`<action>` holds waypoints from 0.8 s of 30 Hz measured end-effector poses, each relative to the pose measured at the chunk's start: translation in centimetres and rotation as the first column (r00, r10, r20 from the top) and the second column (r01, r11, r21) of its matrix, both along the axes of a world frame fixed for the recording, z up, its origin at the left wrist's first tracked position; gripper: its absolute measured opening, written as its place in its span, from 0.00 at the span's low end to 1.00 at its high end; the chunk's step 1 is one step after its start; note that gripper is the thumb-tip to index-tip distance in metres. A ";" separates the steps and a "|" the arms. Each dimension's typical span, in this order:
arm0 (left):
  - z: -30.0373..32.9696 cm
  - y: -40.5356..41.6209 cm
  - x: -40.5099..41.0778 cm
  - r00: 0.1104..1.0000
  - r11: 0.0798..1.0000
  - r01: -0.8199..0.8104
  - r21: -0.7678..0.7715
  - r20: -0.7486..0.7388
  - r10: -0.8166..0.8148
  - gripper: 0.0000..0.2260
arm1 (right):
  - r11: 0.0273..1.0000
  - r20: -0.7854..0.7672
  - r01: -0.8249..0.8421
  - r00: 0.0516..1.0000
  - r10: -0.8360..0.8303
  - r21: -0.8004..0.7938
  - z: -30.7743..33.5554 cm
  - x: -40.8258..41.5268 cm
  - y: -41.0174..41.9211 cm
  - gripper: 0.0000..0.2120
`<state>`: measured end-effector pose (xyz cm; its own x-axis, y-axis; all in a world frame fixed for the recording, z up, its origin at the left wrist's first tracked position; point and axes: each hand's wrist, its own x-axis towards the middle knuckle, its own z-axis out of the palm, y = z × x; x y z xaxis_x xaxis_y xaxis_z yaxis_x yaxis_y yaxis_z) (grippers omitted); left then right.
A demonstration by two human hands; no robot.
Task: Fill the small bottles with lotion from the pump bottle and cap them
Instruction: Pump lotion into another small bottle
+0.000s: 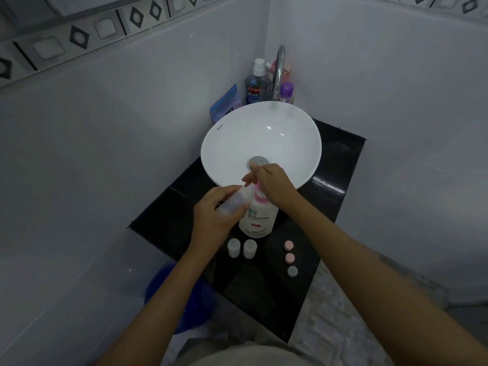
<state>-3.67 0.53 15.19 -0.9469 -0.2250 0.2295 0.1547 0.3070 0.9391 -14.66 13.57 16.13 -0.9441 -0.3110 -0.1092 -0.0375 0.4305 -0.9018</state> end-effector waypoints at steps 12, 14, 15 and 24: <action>-0.2 -0.4 -0.5 0.998 0.991 0.016 0.134 0.055 -0.024 0.14 | 0.997 0.032 -0.060 0.998 0.062 -0.052 0.5 0.2 0.4 0.22; 0.1 -0.5 -0.4 0.998 0.987 0.023 0.158 0.052 -0.031 0.13 | 0.995 0.042 -0.057 0.997 0.061 -0.081 0.8 0.1 0.4 0.23; 0.2 -0.5 -0.4 0.998 0.984 0.029 0.175 0.051 -0.038 0.13 | 0.996 0.033 -0.050 0.998 0.053 -0.075 0.7 0.0 0.4 0.23; -0.3 -0.5 -0.7 0.991 0.971 0.053 0.233 0.105 -0.079 0.13 | 0.996 0.044 -0.077 0.996 0.076 0.033 -0.9 0.5 0.3 0.22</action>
